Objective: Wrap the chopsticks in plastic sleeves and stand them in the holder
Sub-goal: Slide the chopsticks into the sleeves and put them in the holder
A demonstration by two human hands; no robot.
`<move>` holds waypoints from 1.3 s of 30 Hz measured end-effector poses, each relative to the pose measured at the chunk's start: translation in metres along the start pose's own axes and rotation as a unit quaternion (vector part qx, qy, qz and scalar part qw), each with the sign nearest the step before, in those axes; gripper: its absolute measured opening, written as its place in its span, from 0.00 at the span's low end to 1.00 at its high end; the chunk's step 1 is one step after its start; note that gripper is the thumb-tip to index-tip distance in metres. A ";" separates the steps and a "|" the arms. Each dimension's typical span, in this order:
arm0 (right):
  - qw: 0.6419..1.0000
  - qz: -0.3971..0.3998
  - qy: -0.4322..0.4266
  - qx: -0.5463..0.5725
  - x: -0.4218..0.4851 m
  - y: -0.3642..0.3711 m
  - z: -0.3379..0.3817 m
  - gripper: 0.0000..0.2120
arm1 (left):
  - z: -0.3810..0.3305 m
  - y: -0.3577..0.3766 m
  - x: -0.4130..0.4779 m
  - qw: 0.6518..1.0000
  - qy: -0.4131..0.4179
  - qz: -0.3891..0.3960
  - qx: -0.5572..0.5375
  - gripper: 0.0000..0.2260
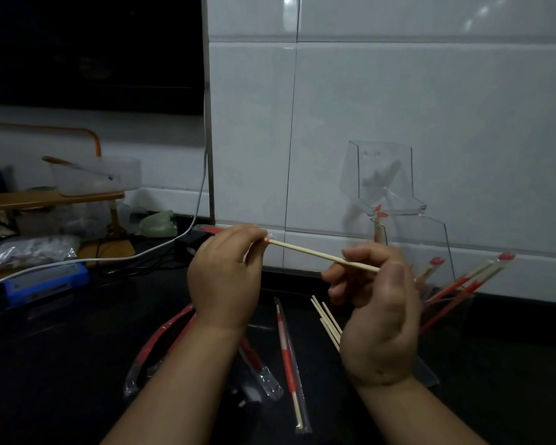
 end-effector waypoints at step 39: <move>0.985 0.048 0.132 -0.104 0.003 0.006 -0.041 0.07 | -0.020 -0.022 0.000 0.985 0.036 -0.098 -0.135 0.12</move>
Point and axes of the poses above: each hand's wrist, its own x-axis towards the middle knuckle, its own y-axis out of the palm, z = x × y, the point moved 7 cm from there along x, towards the middle knuckle, and after that the axes turned 1 degree about -y, right-handed, at the moved point
